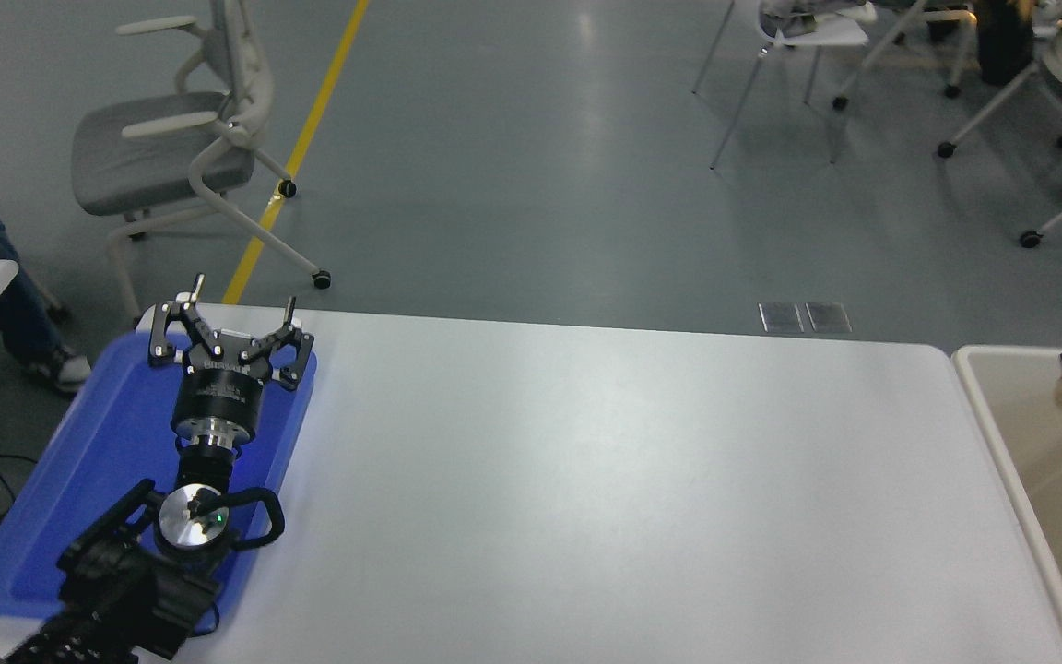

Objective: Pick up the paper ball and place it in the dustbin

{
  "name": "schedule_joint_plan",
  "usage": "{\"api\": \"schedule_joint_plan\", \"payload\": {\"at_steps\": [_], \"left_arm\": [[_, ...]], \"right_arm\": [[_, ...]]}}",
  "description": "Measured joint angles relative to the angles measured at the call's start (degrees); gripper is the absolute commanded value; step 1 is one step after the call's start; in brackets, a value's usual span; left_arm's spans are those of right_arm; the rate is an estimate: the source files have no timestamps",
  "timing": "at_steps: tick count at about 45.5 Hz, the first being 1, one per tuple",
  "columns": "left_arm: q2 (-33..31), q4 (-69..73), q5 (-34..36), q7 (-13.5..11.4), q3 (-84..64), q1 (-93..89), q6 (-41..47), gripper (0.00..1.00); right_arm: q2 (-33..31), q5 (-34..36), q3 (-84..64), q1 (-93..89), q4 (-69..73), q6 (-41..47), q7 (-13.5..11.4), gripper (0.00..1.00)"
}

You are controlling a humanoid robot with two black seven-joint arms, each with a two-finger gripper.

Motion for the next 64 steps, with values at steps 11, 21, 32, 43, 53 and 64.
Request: {"api": "schedule_joint_plan", "payload": {"at_steps": [11, 21, 32, 43, 53, 64], "left_arm": [[0.0, 0.0, 0.0, 0.0, 0.0, 0.0, 0.0, 1.0], [0.0, 0.0, 0.0, 0.0, 0.0, 0.0, 0.0, 1.0], [0.0, 0.0, 0.0, 0.0, 0.0, 0.0, 0.0, 1.0], [0.0, 0.0, 0.0, 0.0, 0.0, 0.0, 0.0, 1.0], [0.0, 0.0, 0.0, 0.0, 0.0, 0.0, 0.0, 1.0], [0.0, 0.0, 0.0, 0.0, 0.0, 0.0, 0.0, 1.0]], "right_arm": [[-5.0, -3.3, 10.9, -15.9, -13.4, -1.6, 0.0, 0.0], [-5.9, -4.2, 17.9, -29.5, -23.7, -6.0, 0.0, 0.0], [-3.7, -2.6, 20.6, -41.8, -31.0, -13.9, -0.3, 0.0], [1.0, 6.0, 21.7, -53.3, -39.7, -18.9, -0.4, 0.0], [6.9, 17.4, 24.4, -65.0, -51.4, -20.5, -0.5, 0.0], [12.1, 26.8, 27.0, -72.3, -58.3, -21.2, -0.8, 0.0]]}}
